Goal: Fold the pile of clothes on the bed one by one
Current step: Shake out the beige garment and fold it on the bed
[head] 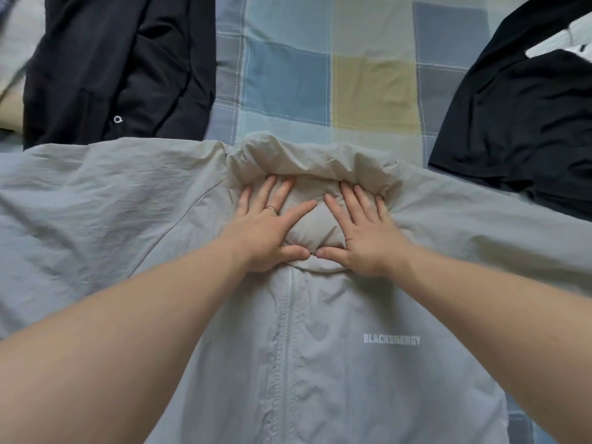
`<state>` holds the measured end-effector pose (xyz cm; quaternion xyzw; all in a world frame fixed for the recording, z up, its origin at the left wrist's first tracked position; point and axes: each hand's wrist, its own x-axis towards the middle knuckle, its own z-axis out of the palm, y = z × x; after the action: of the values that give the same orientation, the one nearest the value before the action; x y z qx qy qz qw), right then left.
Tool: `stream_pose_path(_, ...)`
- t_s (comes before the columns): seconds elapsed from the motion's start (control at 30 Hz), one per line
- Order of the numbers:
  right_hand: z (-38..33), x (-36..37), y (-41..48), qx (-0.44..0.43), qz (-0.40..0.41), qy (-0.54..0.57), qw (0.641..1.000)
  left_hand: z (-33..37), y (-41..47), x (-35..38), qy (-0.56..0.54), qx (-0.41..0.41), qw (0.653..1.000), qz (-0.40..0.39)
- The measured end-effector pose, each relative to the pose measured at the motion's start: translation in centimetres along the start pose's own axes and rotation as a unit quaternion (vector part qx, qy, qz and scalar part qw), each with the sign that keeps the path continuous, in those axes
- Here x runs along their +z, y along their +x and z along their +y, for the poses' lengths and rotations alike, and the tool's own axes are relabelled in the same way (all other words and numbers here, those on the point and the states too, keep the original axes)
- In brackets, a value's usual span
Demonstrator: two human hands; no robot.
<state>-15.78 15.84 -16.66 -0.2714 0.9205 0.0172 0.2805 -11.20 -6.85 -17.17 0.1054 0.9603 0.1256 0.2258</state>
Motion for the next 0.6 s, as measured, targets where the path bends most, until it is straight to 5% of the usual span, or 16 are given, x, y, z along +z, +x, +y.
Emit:
stream_pose_path(0.3, -1.5, 1.4, -6.2, -0.068, 0.043, 0.037, 0.996, 0.9, -7.2, 1.4, -0.037, 0.046, 0.996, 0.062)
stream_pose_path(0.5, -2.6, 1.6, -7.8, -0.118, 0.268, 0.044, 0.955, 3.1, -7.7, 0.4, -0.004, 0.051, 0.983, 0.177)
stream_pose_path(0.6, -2.9, 1.5, -8.8, -0.128, 0.285, 0.039, 0.949, 3.9, -8.7, 0.2, -0.001, 0.071, 0.981, 0.179)
